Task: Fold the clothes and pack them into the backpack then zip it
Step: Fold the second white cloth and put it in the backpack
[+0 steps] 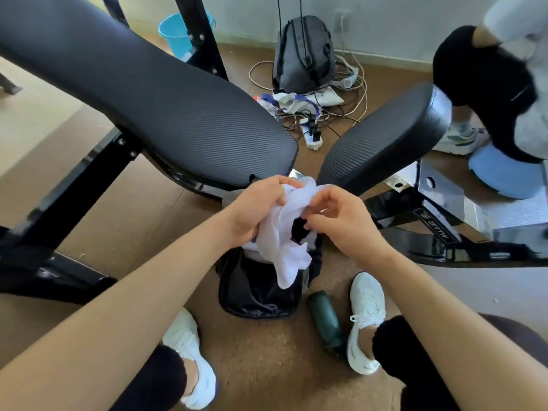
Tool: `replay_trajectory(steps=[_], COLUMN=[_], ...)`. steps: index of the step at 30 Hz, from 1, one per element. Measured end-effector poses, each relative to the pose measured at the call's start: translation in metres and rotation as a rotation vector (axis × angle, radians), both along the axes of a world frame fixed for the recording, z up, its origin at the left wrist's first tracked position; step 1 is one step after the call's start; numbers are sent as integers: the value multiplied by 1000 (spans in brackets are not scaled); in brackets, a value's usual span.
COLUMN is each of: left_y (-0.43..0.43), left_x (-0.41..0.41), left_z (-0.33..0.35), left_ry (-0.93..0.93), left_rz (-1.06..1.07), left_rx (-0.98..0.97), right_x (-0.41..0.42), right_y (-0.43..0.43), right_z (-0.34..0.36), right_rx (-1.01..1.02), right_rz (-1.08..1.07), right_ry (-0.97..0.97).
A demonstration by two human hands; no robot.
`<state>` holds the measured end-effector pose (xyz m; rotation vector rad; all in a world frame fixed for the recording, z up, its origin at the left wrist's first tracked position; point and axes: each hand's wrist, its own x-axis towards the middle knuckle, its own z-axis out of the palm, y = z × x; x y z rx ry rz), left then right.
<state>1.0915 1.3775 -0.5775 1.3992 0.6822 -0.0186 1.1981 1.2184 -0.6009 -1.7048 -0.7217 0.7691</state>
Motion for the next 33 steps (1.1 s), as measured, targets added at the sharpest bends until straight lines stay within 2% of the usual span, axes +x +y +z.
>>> replay_trajectory(steps=[2,3,8,12,13,15,18,21,24,28,33], left_y=[-14,-22,-47,-56,-56,-53,-45,-37,-29,-28,-43], left_x=[-33,-50,-117,-150,-156,-165,-164,-155,-152,-144,-130], left_z=[15,21,32,0,-13,-40,-66,-80,-90,-79,-78], left_ry=[-18,-22,-95,-99,-62,64,150,224,217,43,-95], left_rz=[-39,-55,-61,86,123,139,-51,-170,-92,111,35], left_rx=[-1,-1,-55,-139,-89,154,488,588,734,621,450], right_x=[-14,-23,-69,-93,-95,-97,-99,-103,-101,-85,-77], right_y=[-9,-14,-36,-43,-44,-42,-34,-21,-9,1,7], right_z=[7,12,24,14,11,5,1,0,-7,-16,-22], right_rx=[17,39,13,-83,-100,-129,-125,-83,-82,-118,-113], right_rz=[-75,-72,157,269,288,309,343,390,389,321,287], right_ry=[-187,-222,-243,-250,-281,-349,-408,-431,-449,-462,-434])
